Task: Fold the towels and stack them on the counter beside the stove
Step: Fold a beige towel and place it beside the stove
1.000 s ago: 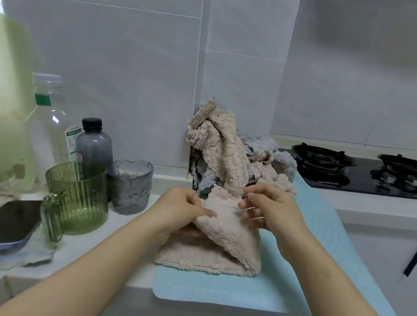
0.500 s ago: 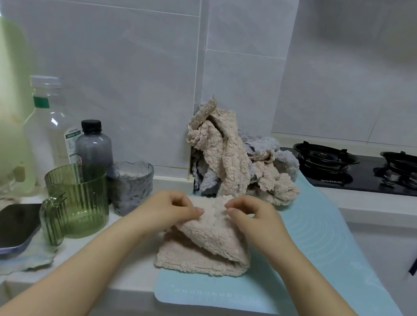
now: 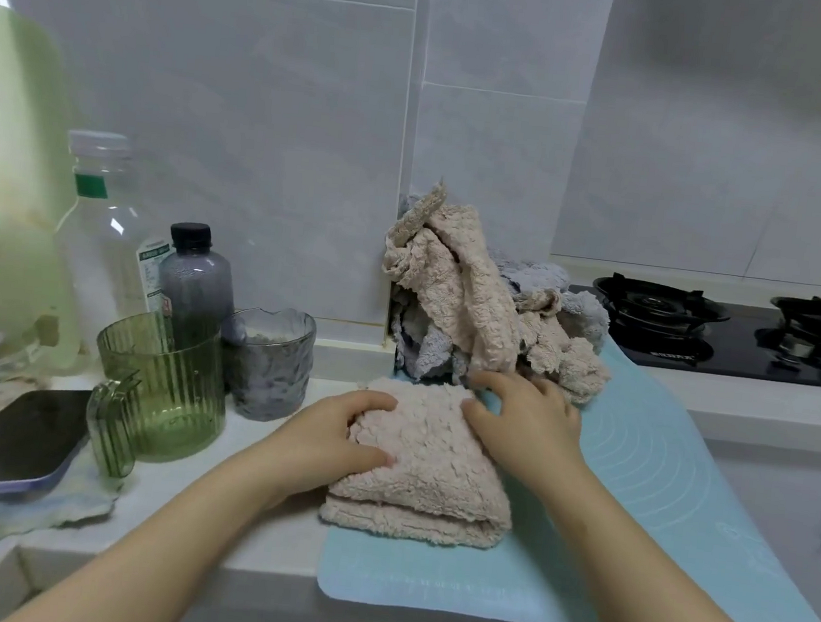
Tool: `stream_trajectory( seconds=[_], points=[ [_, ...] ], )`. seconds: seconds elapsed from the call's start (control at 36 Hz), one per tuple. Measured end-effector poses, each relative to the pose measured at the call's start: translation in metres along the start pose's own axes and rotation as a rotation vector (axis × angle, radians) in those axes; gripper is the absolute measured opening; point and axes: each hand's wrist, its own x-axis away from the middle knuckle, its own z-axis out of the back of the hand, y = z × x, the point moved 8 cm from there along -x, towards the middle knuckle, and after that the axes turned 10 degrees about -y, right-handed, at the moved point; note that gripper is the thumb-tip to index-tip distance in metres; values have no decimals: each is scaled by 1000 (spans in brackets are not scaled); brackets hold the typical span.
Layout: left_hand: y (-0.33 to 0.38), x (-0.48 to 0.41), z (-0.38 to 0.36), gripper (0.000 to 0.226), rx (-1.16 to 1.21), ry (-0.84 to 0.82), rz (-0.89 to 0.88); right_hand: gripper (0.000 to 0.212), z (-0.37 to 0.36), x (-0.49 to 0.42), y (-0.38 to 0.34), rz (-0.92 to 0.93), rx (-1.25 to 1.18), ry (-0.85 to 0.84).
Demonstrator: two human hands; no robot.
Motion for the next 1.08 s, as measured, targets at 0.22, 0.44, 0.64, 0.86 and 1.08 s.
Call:
stream_trajectory(
  seconds=[0.22, 0.44, 0.64, 0.86, 1.08],
  points=[
    [-7, 0, -1, 56, 28, 60, -28, 49, -34, 18, -21, 222, 59, -260],
    [-3, 6, 11, 49, -185, -1, 56, 47, -31, 21, -14, 222, 61, -258],
    [24, 2, -12, 43, -54, 12, -132, 49, -45, 17, -20, 208, 56, -280],
    [-10, 12, -29, 61, -559, -99, 147, 56, -60, 20, -9, 165, 86, -351],
    [-16, 19, -27, 65, -601, -101, 195, 53, -42, 23, 6, 61, -115, -156]
  ],
)
